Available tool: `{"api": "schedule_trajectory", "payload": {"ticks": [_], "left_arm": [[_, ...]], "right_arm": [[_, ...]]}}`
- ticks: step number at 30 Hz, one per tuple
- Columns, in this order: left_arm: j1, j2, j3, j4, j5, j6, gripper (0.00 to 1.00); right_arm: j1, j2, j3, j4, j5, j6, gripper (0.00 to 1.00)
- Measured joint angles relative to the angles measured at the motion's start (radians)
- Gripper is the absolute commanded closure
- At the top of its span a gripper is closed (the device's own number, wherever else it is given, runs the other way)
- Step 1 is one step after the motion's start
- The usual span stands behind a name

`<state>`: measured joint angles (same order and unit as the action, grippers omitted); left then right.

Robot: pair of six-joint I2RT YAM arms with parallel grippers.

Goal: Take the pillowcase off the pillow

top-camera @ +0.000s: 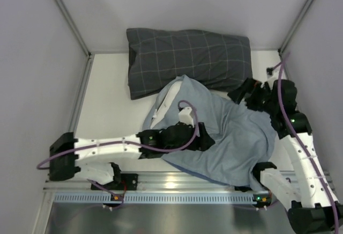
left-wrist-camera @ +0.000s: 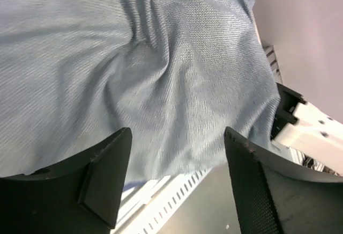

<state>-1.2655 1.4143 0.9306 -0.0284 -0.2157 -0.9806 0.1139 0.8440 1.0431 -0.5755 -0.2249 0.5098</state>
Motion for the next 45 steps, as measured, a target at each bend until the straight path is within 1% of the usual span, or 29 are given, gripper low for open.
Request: {"api": "schedule_trajectory", "payload": {"ticks": [1,3,4,5,6,7,9,10,12,15,17,19,20,22,24,25,27,29,31,35,38,40,41,43,45], "left_arm": [[-0.02,-0.083,-0.031,-0.032,-0.032,0.0,0.23],[-0.018,-0.192,-0.061,-0.099,-0.084,0.005,0.21],[0.012,-0.241,-0.069,-0.143,-0.098,0.013,0.21],[0.072,-0.282,-0.072,-0.188,-0.098,0.028,0.21],[0.124,-0.304,-0.072,-0.213,-0.103,0.04,0.2],[0.199,-0.326,-0.073,-0.24,-0.102,0.055,0.17],[0.286,-0.351,-0.076,-0.286,-0.127,0.071,0.12],[0.314,-0.363,-0.082,-0.309,-0.142,0.075,0.09],[0.346,-0.372,-0.098,-0.339,-0.145,0.075,0.08],[0.41,-0.333,-0.144,-0.351,-0.136,0.072,0.11],[0.447,-0.277,-0.185,-0.35,-0.128,0.064,0.21],[0.468,-0.225,-0.261,-0.307,-0.109,0.054,0.36],[0.469,-0.211,-0.307,-0.258,-0.089,0.042,0.51],[0.471,-0.216,-0.404,-0.128,-0.055,0.01,0.61],[0.457,-0.235,-0.492,0.02,-0.035,-0.021,0.66],[0.44,-0.243,-0.532,0.091,-0.037,-0.041,0.67],[0.371,-0.252,-0.58,0.187,-0.066,-0.067,0.69],[0.284,-0.249,-0.581,0.225,-0.099,-0.079,0.7],[0.193,-0.225,-0.563,0.251,-0.127,-0.091,0.73],[0.028,-0.138,-0.495,0.294,-0.101,-0.113,0.73],[-0.058,-0.066,-0.411,0.29,-0.06,-0.122,0.58],[-0.093,-0.054,-0.372,0.262,-0.059,-0.119,0.45],[-0.108,-0.065,-0.355,0.226,-0.069,-0.117,0.35],[-0.126,-0.113,-0.328,0.127,-0.097,-0.115,0.29],[-0.13,-0.204,-0.305,0.008,-0.141,-0.108,0.27]], "right_arm": [[0.002,-0.006,-0.053,-0.01,-0.039,0.009,0.01],[0.018,-0.012,-0.165,-0.025,-0.097,0.027,0.01],[0.037,-0.022,-0.227,-0.032,-0.114,0.043,0.01],[0.064,-0.033,-0.281,-0.048,-0.13,0.056,0.0],[0.099,-0.043,-0.325,-0.063,-0.143,0.065,0.01],[0.134,-0.049,-0.357,-0.075,-0.157,0.072,0.01],[0.196,-0.045,-0.388,-0.084,-0.179,0.087,0.0],[0.23,-0.033,-0.396,-0.08,-0.185,0.097,0.01],[0.286,0.007,-0.402,-0.063,-0.187,0.112,0.01],[0.323,0.108,-0.406,-0.024,-0.174,0.136,0.0],[0.325,0.183,-0.401,-0.004,-0.156,0.148,0.01],[0.325,0.292,-0.37,0.007,-0.141,0.15,0.01],[0.322,0.36,-0.337,0.006,-0.138,0.149,0.01],[0.31,0.468,-0.277,0.01,-0.138,0.144,0.0],[0.287,0.574,-0.208,0.007,-0.143,0.137,0.0],[0.274,0.62,-0.178,0.006,-0.144,0.134,0.0],[0.245,0.716,-0.1,-0.022,-0.151,0.122,0.01],[0.213,0.792,-0.027,-0.053,-0.159,0.111,0.01],[0.174,0.834,0.02,-0.064,-0.163,0.1,0.01],[0.113,0.829,0.059,-0.054,-0.112,0.068,0.01],[0.131,0.809,0.073,-0.053,-0.05,0.048,0.01],[0.192,0.795,0.082,-0.06,0.012,0.026,0.01],[0.233,0.789,0.091,-0.063,0.048,0.014,0.01],[0.299,0.769,0.103,-0.063,0.091,-0.004,0.01],[0.333,0.721,0.102,-0.065,0.103,-0.012,0.01]]}}
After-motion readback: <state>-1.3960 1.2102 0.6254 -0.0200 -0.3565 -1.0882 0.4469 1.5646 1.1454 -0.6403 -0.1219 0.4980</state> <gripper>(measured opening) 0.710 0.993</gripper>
